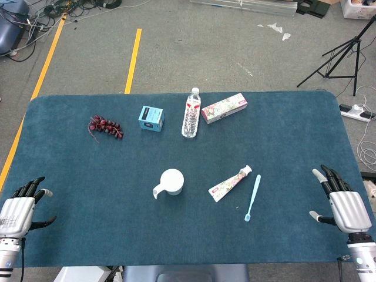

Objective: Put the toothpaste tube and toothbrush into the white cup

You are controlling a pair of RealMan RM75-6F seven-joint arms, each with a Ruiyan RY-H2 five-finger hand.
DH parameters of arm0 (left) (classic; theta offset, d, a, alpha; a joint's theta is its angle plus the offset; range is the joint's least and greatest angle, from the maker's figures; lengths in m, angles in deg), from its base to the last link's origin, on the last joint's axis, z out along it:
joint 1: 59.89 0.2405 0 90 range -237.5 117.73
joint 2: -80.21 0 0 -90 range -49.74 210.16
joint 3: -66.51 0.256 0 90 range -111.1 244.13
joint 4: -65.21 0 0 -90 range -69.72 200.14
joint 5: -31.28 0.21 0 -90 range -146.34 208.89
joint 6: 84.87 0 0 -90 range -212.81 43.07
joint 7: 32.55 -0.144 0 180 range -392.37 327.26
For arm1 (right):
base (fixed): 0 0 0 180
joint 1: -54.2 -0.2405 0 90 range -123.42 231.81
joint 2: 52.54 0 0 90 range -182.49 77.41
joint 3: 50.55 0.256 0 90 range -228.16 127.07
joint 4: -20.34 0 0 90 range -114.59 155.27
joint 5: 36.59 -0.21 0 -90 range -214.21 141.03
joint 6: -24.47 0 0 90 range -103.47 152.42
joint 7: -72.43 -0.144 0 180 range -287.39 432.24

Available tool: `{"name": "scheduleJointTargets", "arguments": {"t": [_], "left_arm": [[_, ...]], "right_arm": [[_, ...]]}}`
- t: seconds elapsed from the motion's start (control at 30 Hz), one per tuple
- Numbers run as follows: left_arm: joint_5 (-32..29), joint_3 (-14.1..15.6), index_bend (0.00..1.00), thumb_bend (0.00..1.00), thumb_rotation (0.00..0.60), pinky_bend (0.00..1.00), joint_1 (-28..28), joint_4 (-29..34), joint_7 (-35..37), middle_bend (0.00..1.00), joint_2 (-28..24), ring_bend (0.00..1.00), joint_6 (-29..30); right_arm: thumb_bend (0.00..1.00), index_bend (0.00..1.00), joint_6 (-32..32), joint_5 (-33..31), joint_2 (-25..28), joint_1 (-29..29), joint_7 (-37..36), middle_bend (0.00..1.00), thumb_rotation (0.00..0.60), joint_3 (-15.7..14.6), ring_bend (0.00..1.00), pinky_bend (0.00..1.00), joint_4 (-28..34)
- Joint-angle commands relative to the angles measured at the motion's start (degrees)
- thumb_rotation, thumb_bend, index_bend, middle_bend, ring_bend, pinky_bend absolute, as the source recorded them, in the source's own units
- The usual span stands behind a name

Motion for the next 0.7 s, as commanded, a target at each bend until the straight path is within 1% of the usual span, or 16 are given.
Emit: {"name": "scheduleJointTargets", "arguments": {"t": [0.03, 0.27, 0.47, 0.57, 0.7], "left_arm": [[0.2, 0.1, 0.38, 0.00, 0.600, 0.23, 0.0, 0.1, 0.2, 0.14, 0.0, 0.15, 0.1], [0.2, 0.1, 0.35, 0.00, 0.600, 0.24, 0.2, -0.1, 0.1, 0.15, 0.0, 0.15, 0.4], [-0.3, 0.1, 0.35, 0.00, 0.600, 0.24, 0.4, 0.0, 0.6, 0.15, -0.2, 0.16, 0.3], [-0.4, 0.2, 0.35, 0.00, 0.600, 0.24, 0.3, 0.1, 0.6, 0.15, -0.3, 0.16, 0.0], [-0.2, 0.3, 0.35, 0.00, 0.600, 0.24, 0.5, 0.3, 0.6, 0.16, -0.5, 0.16, 0.4]], "right_arm": [[0.00, 0.00, 0.0, 0.1, 0.0, 0.0, 0.1, 0.00, 0.600, 0.0, 0.00, 0.26, 0.1], [0.00, 0.00, 0.5, 0.3, -0.2, -0.7, 0.0, 0.00, 0.600, 0.3, 0.00, 0.26, -0.1], [0.00, 0.01, -3.3, 4.1, -1.7, -0.8, -2.2, 0.00, 0.600, 0.9, 0.00, 0.26, -1.8], [0.00, 0.05, -4.2, 7.8, -0.9, -2.2, -2.9, 0.00, 0.600, 1.0, 0.00, 0.26, -2.4], [0.00, 0.13, -3.1, 11.6, 1.6, -5.1, -2.0, 0.00, 0.600, 1.8, 0.00, 0.26, -0.5]]}}
